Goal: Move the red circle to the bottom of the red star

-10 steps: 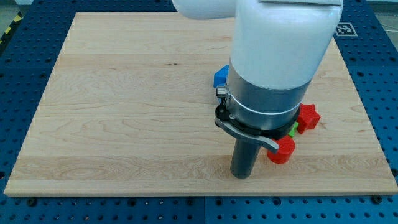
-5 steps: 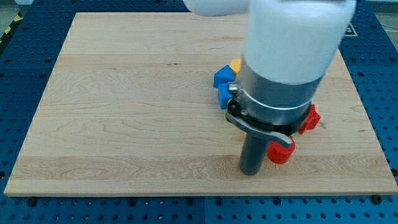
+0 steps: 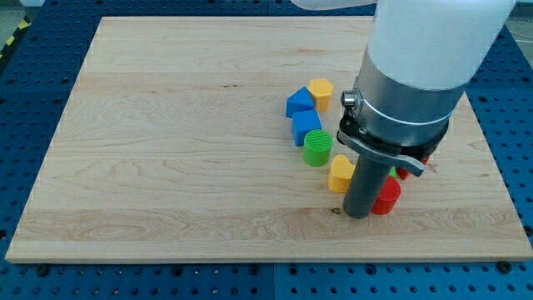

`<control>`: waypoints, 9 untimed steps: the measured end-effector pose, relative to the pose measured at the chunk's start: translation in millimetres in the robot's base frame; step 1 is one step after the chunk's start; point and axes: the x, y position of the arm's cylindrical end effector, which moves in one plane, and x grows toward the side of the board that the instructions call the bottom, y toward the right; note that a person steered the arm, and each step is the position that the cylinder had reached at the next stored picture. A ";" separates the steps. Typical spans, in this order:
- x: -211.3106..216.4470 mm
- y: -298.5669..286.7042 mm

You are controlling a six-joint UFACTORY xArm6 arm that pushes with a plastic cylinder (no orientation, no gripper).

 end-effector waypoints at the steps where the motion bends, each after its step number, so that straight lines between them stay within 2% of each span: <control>1: 0.0 11.8; 9: 1.0 41.6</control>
